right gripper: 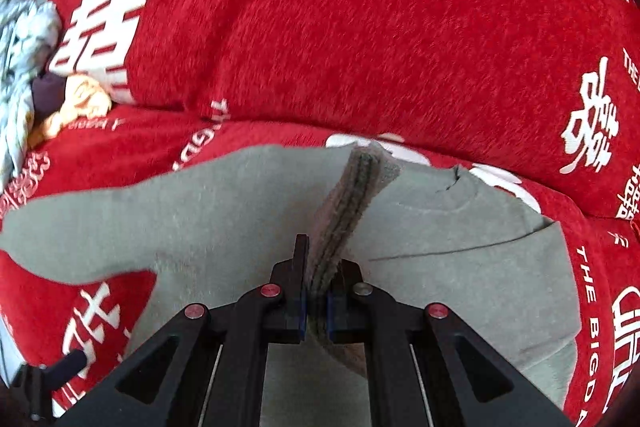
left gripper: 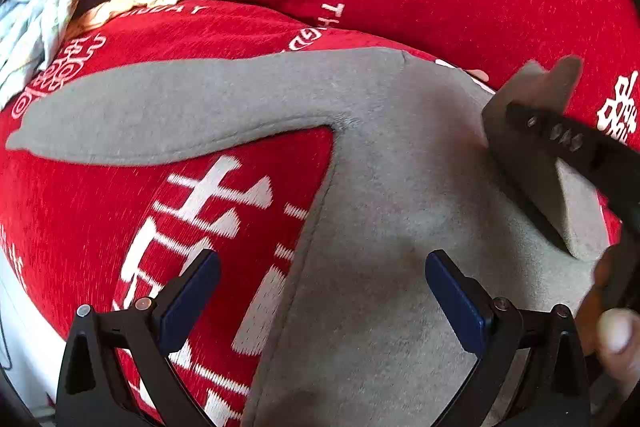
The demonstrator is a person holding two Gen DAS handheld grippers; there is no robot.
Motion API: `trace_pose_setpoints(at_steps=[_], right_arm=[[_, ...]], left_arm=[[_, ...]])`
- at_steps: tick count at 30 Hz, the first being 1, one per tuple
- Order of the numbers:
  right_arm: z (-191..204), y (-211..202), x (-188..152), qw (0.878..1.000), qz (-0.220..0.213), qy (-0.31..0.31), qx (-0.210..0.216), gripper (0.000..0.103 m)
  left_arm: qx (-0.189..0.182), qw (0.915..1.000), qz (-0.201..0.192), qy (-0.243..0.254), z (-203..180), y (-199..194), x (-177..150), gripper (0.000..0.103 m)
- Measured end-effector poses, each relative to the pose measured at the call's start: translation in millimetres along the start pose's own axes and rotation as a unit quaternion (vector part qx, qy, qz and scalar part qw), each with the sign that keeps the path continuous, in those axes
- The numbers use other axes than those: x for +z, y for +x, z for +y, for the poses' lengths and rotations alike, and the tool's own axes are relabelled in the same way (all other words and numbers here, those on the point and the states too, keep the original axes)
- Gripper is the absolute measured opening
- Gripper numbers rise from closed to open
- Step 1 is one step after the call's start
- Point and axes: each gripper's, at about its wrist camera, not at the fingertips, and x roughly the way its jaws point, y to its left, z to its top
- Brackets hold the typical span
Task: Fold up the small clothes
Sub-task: 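Lift the sleeve with the right gripper and lay it across the sweater body, then open the right gripper to release the sleeve and withdraw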
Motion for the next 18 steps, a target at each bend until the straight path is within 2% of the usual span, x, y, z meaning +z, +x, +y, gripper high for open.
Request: trace_pose_setpoints(at_steps=[4,6,8,9,11,14,18], right_arm=[[16,7,-6,0.999,0.020,-0.013,0.045,0.014],[21,7,-6,0.996,0.028,-0.013,0.083,0.024],[25,5,-5,0.992,0.032,-0.006,0.126,0.052],[27,2,-4,0.989,0.031,-0.003,0.145,0.057],[29,-5,-2,0.985,0.021,0.002,0.171,0.060],[19,-19,2,0.984,0.006,0.006,0.178,0.060],[-25,-29,2,0.992,-0.009,0.023,0.121,0.060]], left_arm=[[-0.001,0.9998,-0.002,-0.018,11,-5,-7,0.102],[0.001,0.9997,-0.004,-0.026,16,-9,-10,0.102],[0.003,0.9993,-0.006,-0.038,22,-12,-11,0.102],[0.003,0.9990,-0.007,-0.044,25,-13,-11,0.102],[0.006,0.9983,-0.010,-0.057,30,-16,-10,0.102],[0.004,0.9979,-0.010,-0.064,31,-17,-7,0.102],[0.000,0.9993,-0.005,-0.038,10,-15,-1,0.102]])
